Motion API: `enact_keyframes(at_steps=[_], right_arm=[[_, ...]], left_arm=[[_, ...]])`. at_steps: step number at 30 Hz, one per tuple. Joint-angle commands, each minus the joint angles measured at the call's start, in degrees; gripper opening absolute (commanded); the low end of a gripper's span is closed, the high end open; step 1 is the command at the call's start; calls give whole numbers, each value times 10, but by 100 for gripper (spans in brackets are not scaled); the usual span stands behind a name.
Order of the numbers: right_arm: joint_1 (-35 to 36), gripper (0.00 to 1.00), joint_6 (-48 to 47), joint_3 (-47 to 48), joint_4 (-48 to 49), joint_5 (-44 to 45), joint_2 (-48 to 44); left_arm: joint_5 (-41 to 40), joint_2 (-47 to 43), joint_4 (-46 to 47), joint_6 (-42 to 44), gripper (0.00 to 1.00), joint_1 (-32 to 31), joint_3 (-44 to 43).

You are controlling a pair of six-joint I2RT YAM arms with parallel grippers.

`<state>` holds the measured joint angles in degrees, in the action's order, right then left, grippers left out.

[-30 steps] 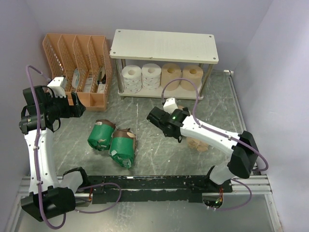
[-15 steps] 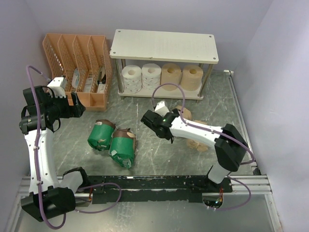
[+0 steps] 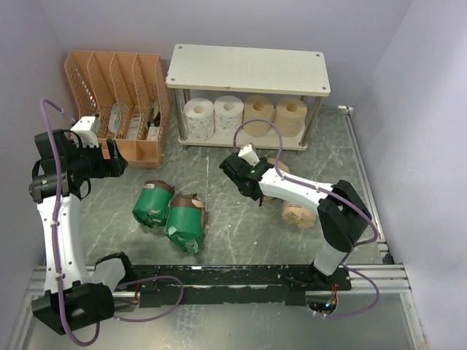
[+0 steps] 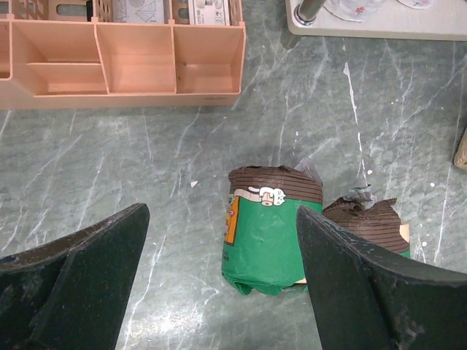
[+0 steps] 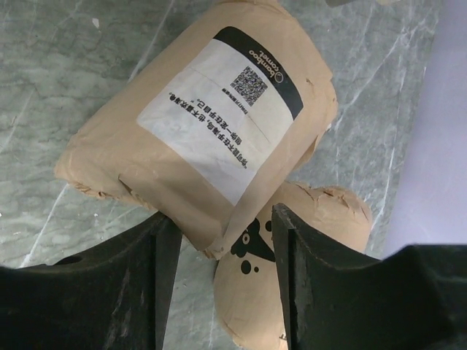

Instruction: Place and organize the paper towels onto the shelf

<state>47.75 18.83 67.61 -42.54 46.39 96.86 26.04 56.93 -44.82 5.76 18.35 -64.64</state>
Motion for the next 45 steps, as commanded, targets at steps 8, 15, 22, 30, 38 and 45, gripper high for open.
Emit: enact_keyframes(at_steps=[8,15,22,30,38,45], right_arm=[[-22,35,-30,-13,53,-36,23],[-27,0,-18,-4,44,-91,-1],[-37,0,30,-29,105,-169,-138],[-121,0,128,-64,201,-322,-285],[-168,0,244,-70,249,-433,-341],[-175,0,249,-79,267,-465,-321]], left_arm=[[-8,2,17,1,93,7,2],[-14,9,16,1,93,8,0],[-8,8,9,-1,94,8,-6],[-3,26,4,-2,94,8,-19],[-12,26,6,-3,94,8,-17],[-20,15,10,-1,94,7,-7]])
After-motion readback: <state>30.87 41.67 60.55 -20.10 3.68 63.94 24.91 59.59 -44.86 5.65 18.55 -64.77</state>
